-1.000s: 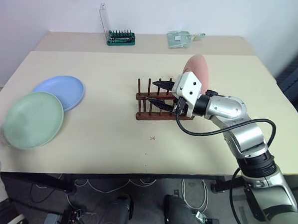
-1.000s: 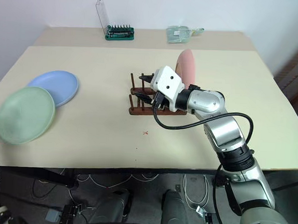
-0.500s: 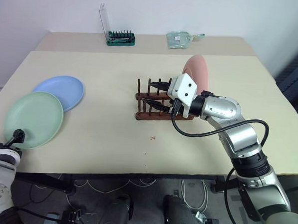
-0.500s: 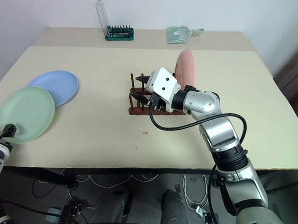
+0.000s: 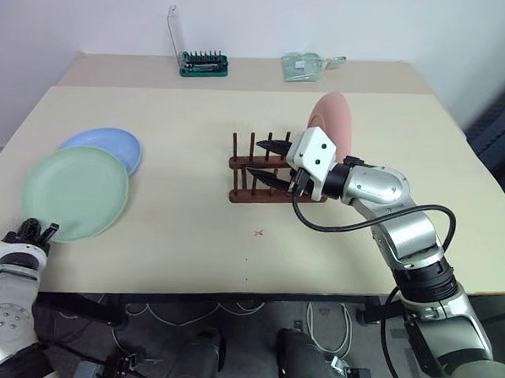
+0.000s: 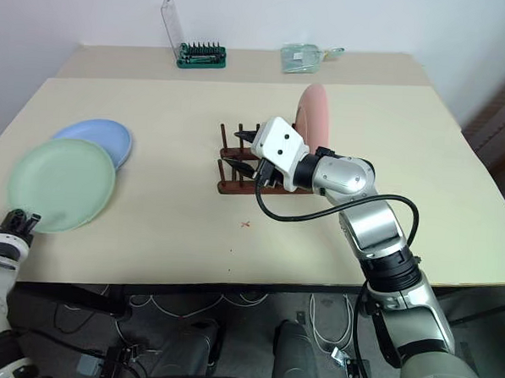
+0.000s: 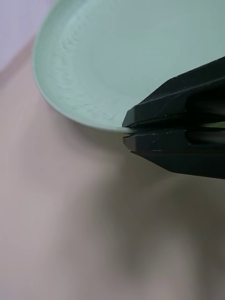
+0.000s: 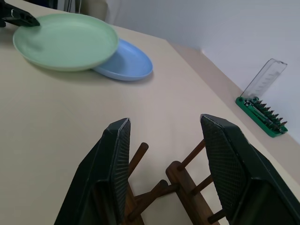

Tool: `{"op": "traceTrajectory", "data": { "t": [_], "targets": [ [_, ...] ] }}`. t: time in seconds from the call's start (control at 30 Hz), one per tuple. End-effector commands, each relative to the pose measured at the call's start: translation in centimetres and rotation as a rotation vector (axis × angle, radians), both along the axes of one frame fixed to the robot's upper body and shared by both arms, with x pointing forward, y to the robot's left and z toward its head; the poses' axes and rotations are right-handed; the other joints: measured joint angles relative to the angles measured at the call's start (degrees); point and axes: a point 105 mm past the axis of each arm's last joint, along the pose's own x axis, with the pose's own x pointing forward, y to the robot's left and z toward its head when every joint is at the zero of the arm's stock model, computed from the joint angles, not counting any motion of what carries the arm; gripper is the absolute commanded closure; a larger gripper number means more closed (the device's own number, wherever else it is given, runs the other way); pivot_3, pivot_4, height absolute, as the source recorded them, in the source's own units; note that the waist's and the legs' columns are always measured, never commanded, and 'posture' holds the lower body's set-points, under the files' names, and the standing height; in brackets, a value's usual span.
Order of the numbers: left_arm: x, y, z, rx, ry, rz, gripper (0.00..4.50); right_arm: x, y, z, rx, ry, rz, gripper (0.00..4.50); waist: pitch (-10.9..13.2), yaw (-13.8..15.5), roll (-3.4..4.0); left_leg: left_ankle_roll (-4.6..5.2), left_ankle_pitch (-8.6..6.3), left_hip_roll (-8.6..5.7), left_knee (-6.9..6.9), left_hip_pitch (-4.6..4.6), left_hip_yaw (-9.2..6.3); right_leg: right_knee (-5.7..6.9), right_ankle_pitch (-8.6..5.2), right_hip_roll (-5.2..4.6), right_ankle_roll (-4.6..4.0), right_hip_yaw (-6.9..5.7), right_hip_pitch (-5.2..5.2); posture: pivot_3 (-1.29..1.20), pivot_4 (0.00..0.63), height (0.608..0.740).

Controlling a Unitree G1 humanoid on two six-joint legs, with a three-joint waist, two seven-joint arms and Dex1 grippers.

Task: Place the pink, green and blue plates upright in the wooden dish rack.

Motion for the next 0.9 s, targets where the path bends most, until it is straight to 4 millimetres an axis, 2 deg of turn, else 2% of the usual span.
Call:
{"op": "traceTrajectory", "data": {
  "t": [0.03, 0.13, 0.2, 0.23, 0.3, 0.33, 0.4, 0.5, 0.63, 0.9],
  "targets": [
    [1.0, -1.3, 5.4, 0.153, -0.152, -0.055, 4.46, -0.7, 0.0, 1.7, 0.012, -0.085, 0.021, 2.10, 0.0, 0.0, -0.01, 0.00, 0.00, 0.00, 0.00, 0.00, 0.00, 0.00, 0.00, 0.00, 0.00, 0.00, 0.00, 0.00, 0.150, 0.740],
    [2.4, -2.6, 8.6, 0.239, -0.213, -0.100, 4.46, -0.7, 0.1, 1.3, -0.029, -0.084, 0.040, 2.10, 0.0, 0.2, -0.04, -0.01, 0.00, -0.01, 0.01, -0.01, -0.01, 0.00, 0.00, 0.00, -0.01, 0.00, 0.01, 0.00, 0.150, 0.740],
    [4.1, -4.4, 11.4, 0.361, -0.224, -0.159, 4.50, -0.5, 0.2, 1.4, -0.045, -0.106, 0.034, 1.59, 0.0, 0.1, -0.07, -0.02, 0.01, -0.02, 0.02, -0.02, -0.01, -0.01, 0.00, 0.00, 0.00, 0.00, 0.01, 0.00, 0.150, 0.740],
    [5.5, -6.2, 13.3, 0.449, -0.229, -0.210, 4.50, -0.2, 0.5, 1.7, -0.059, -0.154, 0.022, 1.27, 0.0, 0.1, -0.08, -0.01, 0.01, -0.02, 0.02, -0.02, 0.00, -0.01, 0.00, 0.00, 0.00, 0.00, 0.01, 0.00, 0.150, 0.740],
    [7.1, -8.8, 15.6, 0.559, -0.247, -0.273, 4.50, 0.2, 0.8, 2.2, -0.095, -0.244, -0.004, 0.26, 0.0, 0.2, -0.10, -0.06, 0.04, -0.03, 0.02, -0.03, -0.04, 0.02, 0.01, 0.04, 0.00, -0.02, 0.01, 0.00, 0.150, 0.740],
    [7.6, -10.2, 16.6, 0.592, -0.275, -0.301, 4.50, 0.4, 1.1, 2.1, -0.124, -0.290, -0.012, 0.05, 0.0, 0.1, -0.10, -0.07, 0.04, -0.04, 0.02, -0.03, -0.03, 0.01, 0.01, 0.04, 0.00, -0.01, 0.02, 0.00, 0.150, 0.740],
    [8.5, -12.6, 18.2, 0.601, -0.330, -0.339, 4.50, 0.8, 1.8, 1.9, -0.175, -0.365, -0.019, 0.05, 0.0, -0.1, -0.10, -0.06, 0.04, -0.06, 0.00, -0.02, 0.04, -0.03, 0.02, 0.00, 0.01, 0.02, 0.02, 0.00, 0.150, 0.740],
    [9.8, -15.4, 19.1, 0.597, -0.334, -0.380, 4.50, 1.7, 2.7, 1.8, -0.214, -0.448, -0.052, 0.05, 0.0, -0.6, -0.11, -0.10, 0.06, -0.02, -0.06, 0.00, 0.05, 0.02, 0.03, 0.02, 0.01, 0.02, -0.08, 0.00, 0.150, 0.740],
    [10.5, -18.3, 19.5, 0.554, -0.335, -0.444, 4.50, 2.6, 3.4, 2.0, -0.265, -0.564, -0.099, 0.05, 0.1, -0.5, -0.11, -0.29, 0.19, 0.01, -0.23, -0.01, 0.03, 0.11, 0.04, 0.06, -0.02, 0.03, -0.24, 0.00, 0.150, 0.740],
    [10.4, -21.7, 19.5, 0.506, -0.338, -0.546, 4.50, 3.9, 3.8, 1.9, -0.326, -0.690, -0.150, 0.05, 0.1, -0.2, -0.13, -0.41, 0.26, -0.01, -0.23, -0.02, 0.01, 0.10, 0.05, 0.06, -0.03, 0.03, -0.22, 0.00, 0.150, 0.740]
  ]
}}
